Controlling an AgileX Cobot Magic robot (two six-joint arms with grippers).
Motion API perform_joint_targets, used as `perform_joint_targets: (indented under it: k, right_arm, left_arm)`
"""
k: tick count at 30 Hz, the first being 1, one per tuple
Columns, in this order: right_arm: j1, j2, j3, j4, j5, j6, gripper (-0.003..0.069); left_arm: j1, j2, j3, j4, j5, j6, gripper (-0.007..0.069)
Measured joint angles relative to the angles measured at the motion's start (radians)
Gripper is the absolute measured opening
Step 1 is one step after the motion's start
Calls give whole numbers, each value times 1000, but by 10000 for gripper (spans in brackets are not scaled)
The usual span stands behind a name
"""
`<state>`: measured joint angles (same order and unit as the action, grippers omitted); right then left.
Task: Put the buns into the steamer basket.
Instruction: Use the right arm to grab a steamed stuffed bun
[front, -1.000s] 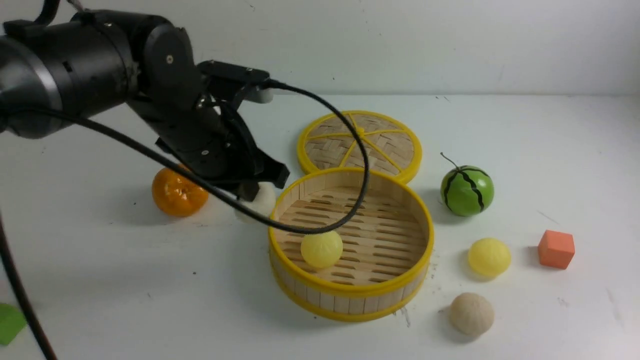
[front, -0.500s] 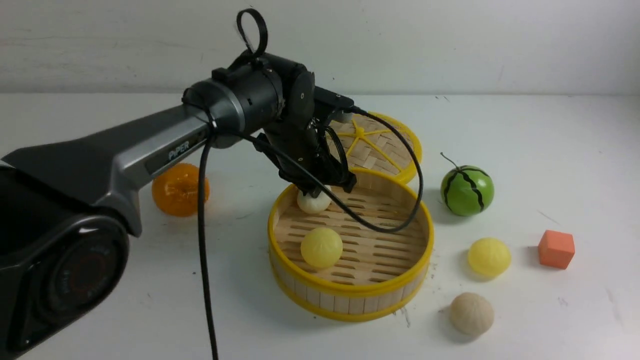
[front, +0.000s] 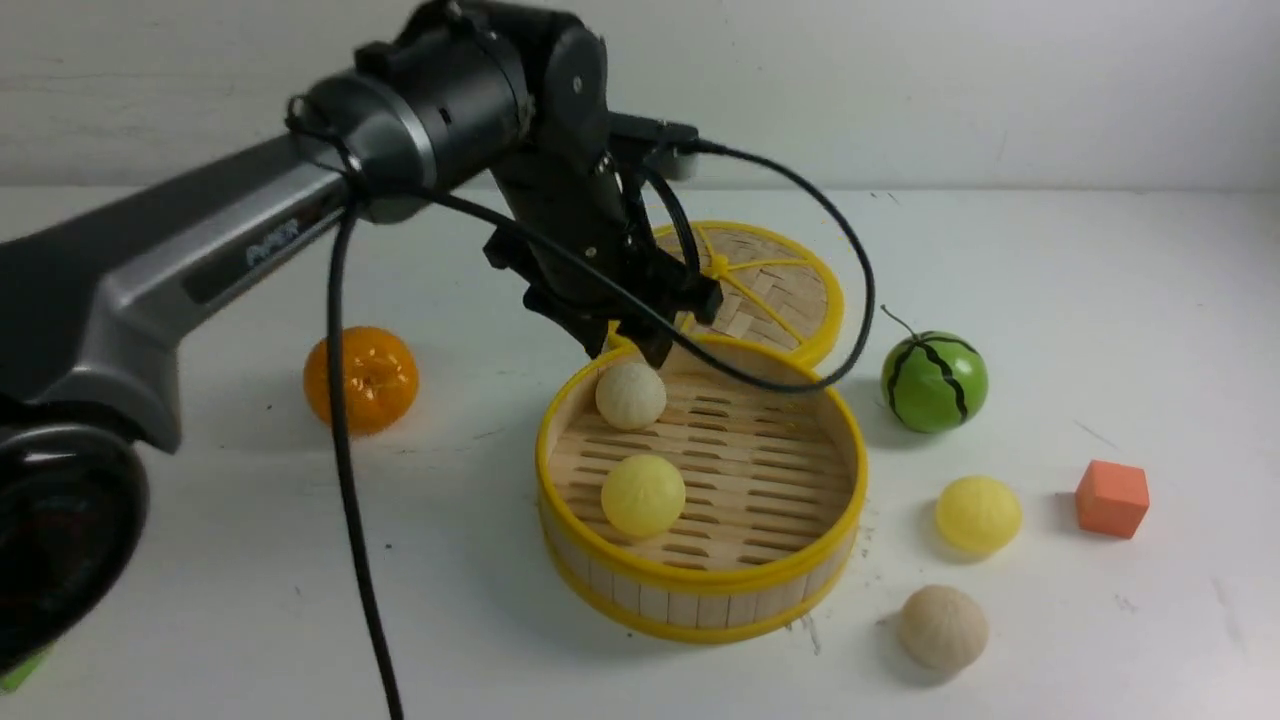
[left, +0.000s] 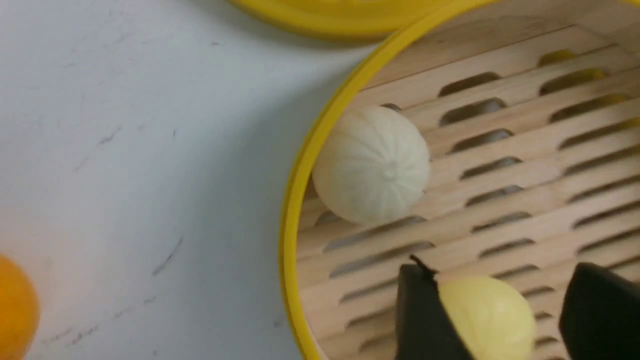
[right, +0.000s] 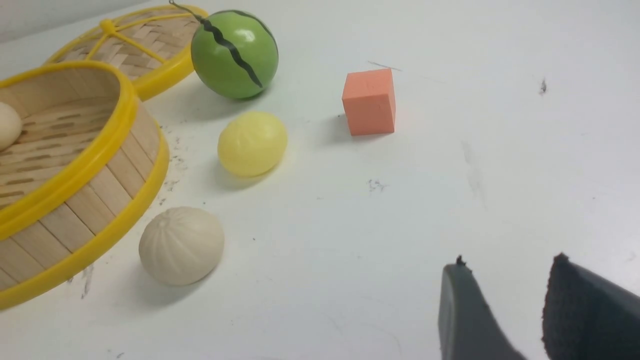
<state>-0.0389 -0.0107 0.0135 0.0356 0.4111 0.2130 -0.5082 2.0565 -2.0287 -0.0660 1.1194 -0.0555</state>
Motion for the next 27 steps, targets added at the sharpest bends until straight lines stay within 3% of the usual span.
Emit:
perform_joint_targets:
  k: [1, 2, 3, 5, 12, 18, 27]
  right_arm:
    - [0, 0, 0, 0, 0, 0, 241]
    - [0, 0, 0, 0, 0, 0, 241]
    - [0, 0, 0, 0, 0, 0, 241]
    - [0, 0, 0, 0, 0, 0, 241]
    - [0, 0, 0, 0, 0, 0, 241]
    - [0, 0, 0, 0, 0, 0, 241]
    - [0, 0, 0, -14, -9, 1, 241]
  left_arm:
    - [0, -56, 2, -7, 26, -7, 204]
    - [0, -65, 3, -7, 32, -9, 167]
    - [0, -159, 26, -21, 49, -11, 43]
    - [0, -261, 80, -33, 50, -11, -14]
    - [0, -627, 498, -87, -89, -14, -13]
    - [0, -1045, 1097, -171, -440, -14, -13]
    - [0, -1590, 1650, -347, -807, -13, -13]
